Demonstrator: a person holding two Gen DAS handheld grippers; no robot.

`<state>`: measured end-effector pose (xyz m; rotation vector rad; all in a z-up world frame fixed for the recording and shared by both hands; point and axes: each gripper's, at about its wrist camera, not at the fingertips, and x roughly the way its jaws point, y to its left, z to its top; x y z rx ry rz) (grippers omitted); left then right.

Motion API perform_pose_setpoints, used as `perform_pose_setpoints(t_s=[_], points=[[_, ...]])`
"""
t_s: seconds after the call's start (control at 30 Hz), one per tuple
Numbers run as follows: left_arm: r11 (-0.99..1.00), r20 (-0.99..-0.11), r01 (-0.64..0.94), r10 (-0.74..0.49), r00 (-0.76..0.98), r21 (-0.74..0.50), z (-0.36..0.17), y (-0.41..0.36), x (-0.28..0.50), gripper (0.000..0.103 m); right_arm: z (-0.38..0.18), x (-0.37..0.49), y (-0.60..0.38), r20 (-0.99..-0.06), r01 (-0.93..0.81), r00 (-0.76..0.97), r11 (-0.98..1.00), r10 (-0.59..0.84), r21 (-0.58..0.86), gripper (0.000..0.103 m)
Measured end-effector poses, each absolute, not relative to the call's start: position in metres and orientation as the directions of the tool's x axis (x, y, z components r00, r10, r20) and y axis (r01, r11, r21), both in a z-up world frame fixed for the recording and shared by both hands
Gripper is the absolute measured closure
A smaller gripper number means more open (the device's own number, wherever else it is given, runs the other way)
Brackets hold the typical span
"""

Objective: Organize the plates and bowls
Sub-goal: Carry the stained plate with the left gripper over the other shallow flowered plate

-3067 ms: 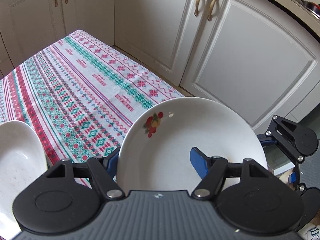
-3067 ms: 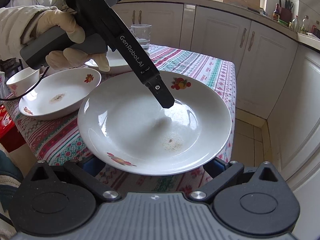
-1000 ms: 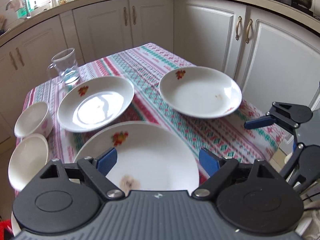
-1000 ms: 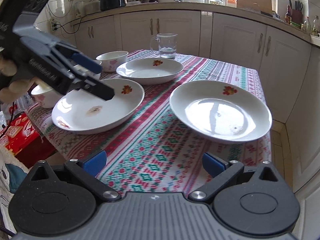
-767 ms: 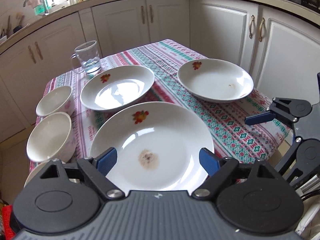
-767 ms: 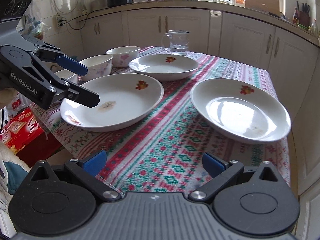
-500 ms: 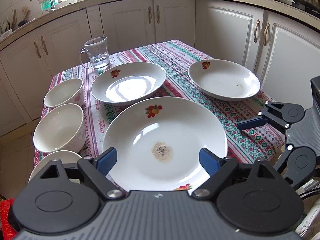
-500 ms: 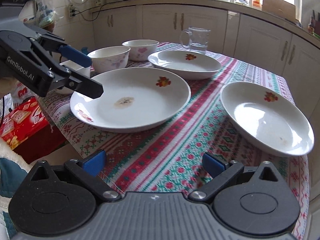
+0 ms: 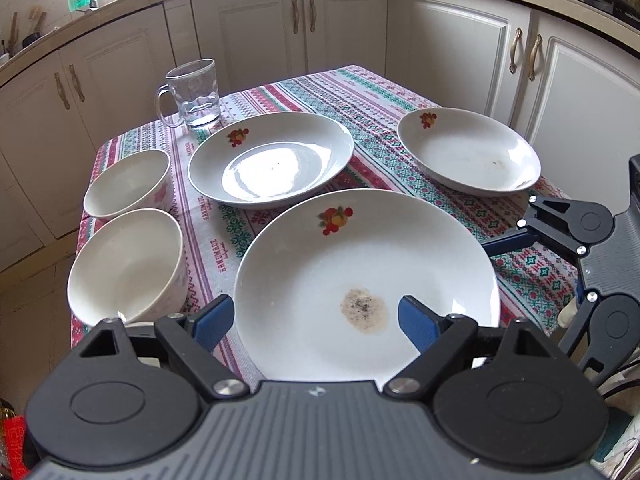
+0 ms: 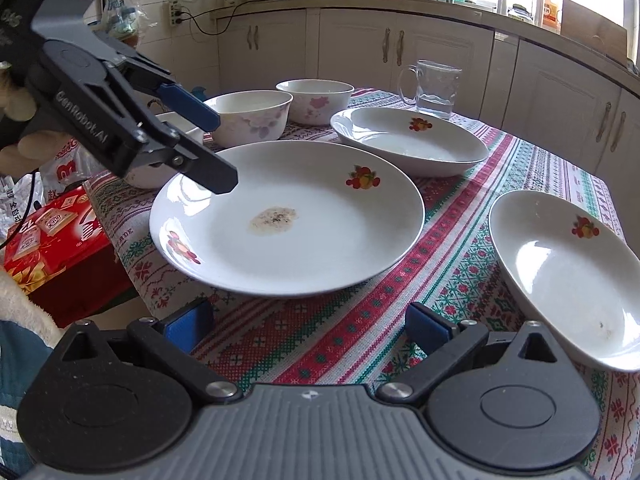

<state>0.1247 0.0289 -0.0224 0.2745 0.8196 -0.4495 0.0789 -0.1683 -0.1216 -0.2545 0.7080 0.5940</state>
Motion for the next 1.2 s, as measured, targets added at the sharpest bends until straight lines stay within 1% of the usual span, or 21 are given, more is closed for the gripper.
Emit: perform_pose_setpoints(t_s=[0.43,0.83,1.03,1.2], points=[[0.856,-0.829,0.517,-0.278,0.485,0.016,-0.037,0.029,0.176,0.015,-0.123,0.083,-0.162,-0.668,-0.616,0.595,0.787,0.446,-0.023,0.000],[0.806,-0.896,0.592,-0.270,0.353,-0.010,-0.050,0.020,0.202,0.022,-0.123,0.086,-0.160,-0.667,-0.608,0.602,0.794,0.440,-0.025,0.000],[0.787,-0.909,0.616,-0.279,0.310,-0.031,-0.052,0.016,0.208,0.023,-0.126,0.082,-0.161,-0.647,-0.598,0.622,0.801,0.441,-0.029,0.000],[0.781,-0.917,0.623,-0.283,0.283,-0.048,-0.051,0.016,0.212,0.023,-0.126,0.083,-0.159,-0.652,-0.600,0.617,0.800,0.440,-0.029,0.000]])
